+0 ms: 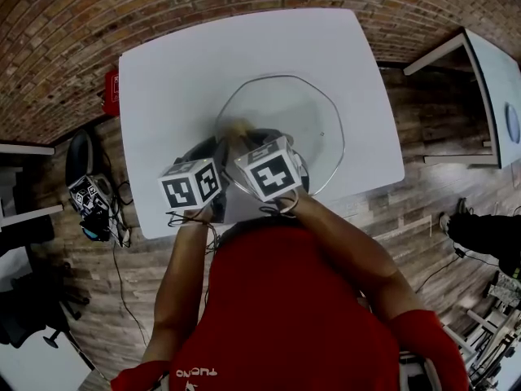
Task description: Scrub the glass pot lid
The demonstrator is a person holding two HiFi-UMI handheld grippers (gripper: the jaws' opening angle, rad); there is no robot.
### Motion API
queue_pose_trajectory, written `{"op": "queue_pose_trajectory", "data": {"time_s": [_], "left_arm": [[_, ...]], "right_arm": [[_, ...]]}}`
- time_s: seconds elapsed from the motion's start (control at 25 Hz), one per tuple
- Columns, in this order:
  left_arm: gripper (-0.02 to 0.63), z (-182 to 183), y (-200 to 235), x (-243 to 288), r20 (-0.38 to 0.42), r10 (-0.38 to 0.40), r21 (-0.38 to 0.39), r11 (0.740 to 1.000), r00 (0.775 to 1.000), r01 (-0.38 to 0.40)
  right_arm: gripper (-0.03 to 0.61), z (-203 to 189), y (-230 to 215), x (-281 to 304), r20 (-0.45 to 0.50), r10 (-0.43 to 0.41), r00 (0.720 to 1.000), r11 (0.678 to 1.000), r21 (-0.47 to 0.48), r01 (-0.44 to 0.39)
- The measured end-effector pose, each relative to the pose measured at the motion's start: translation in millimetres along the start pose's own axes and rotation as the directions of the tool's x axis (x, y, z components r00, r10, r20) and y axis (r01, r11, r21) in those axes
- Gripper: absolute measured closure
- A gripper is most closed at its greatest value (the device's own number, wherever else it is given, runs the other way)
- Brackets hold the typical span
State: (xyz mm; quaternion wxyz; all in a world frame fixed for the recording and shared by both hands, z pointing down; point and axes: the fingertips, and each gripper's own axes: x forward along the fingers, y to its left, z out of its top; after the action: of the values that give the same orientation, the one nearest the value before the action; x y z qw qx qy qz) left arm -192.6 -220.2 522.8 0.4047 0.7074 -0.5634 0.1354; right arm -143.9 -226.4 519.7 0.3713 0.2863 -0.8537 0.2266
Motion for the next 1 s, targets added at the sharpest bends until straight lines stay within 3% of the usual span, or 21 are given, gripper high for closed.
{"op": "queue_pose_trajectory", "data": {"time_s": [0.16,0.32,0.52,0.72,0.88,1.0], "left_arm": [[0.511,1,-1,0,0.001,0.001,0.001,1.0,1.0,-0.001],[0.512,1,-1,0,0.001,0.001,0.002,1.0,1.0,-0.001],[0.512,-1,2,1,0.0,-0.001,0.001,1.0,1.0,0.001],[0.511,0,0,-1,-0.005,-0.002,-0.005,1.0,1.0,0.002],[0.511,0,-1,0,-0.011,0.002,-0.002,1.0,1.0,-0.002],[0.511,-1,-1,0,-0.014,0.004,-0.002,1.0,1.0,-0.004]], "right_arm": [[0.526,-7,-21,-9,-0.011,-0.038,0.999,0.999,0.012,0.038],[0.526,-25,-67,-28,-0.037,-0.131,0.991,0.991,0.03,0.132],[0.526,-45,-126,-59,-0.062,-0.26,0.964,0.963,0.059,0.264],[0.526,-58,-162,-81,-0.082,-0.332,0.94,0.936,0.093,0.339],[0.526,-58,-165,-87,-0.076,-0.352,0.933,0.929,0.096,0.358],[0.526,-52,-137,-92,-0.058,-0.3,0.952,0.948,0.093,0.304]]}}
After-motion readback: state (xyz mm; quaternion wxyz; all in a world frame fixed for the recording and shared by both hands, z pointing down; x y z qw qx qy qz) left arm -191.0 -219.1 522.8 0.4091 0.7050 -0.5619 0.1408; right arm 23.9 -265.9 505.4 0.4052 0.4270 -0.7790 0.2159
